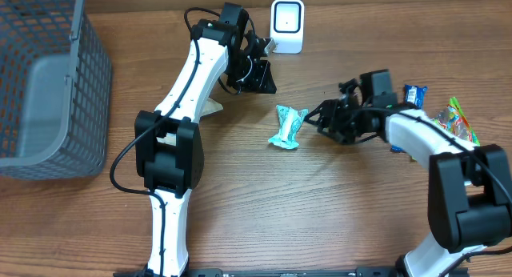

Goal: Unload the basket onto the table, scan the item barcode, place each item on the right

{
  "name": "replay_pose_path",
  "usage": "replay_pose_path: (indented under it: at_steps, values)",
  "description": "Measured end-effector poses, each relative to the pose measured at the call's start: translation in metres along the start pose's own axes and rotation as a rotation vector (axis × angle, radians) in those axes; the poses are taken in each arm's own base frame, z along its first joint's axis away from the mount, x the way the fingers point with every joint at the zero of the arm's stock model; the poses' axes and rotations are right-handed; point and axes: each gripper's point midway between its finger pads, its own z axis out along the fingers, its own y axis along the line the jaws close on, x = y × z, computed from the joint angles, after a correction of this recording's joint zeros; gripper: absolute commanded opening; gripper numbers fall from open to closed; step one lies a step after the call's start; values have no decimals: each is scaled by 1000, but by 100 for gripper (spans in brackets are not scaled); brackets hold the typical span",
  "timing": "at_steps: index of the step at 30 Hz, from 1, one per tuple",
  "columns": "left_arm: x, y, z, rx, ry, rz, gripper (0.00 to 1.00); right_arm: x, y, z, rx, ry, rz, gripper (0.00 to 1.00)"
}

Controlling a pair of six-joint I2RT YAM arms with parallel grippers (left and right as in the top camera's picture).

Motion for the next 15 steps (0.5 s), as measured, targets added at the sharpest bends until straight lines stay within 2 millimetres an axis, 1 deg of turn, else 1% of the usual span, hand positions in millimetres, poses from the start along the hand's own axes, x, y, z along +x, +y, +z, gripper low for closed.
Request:
replay_pose_path:
  at_steps: [1,3,4,6,10,15]
  values:
    - [-2,0,0,0,-8,9,20,1,0,1,0,2,4,58]
    - [-6,-2,1,0,-24,36,20,9,5,11,-4,9,20,59]
    - [-8,-2,1,-3,-31,49,20,14,6,16,1,16,34,63]
    - [-10,-4,3,-12,-36,67,19,24,8,24,27,24,56,64]
    - [-9,-11,9,-27,-30,93,19,35,13,39,73,14,74,66]
    - [-8,-15,11,-32,-25,102,18,46,16,52,127,-12,89,68]
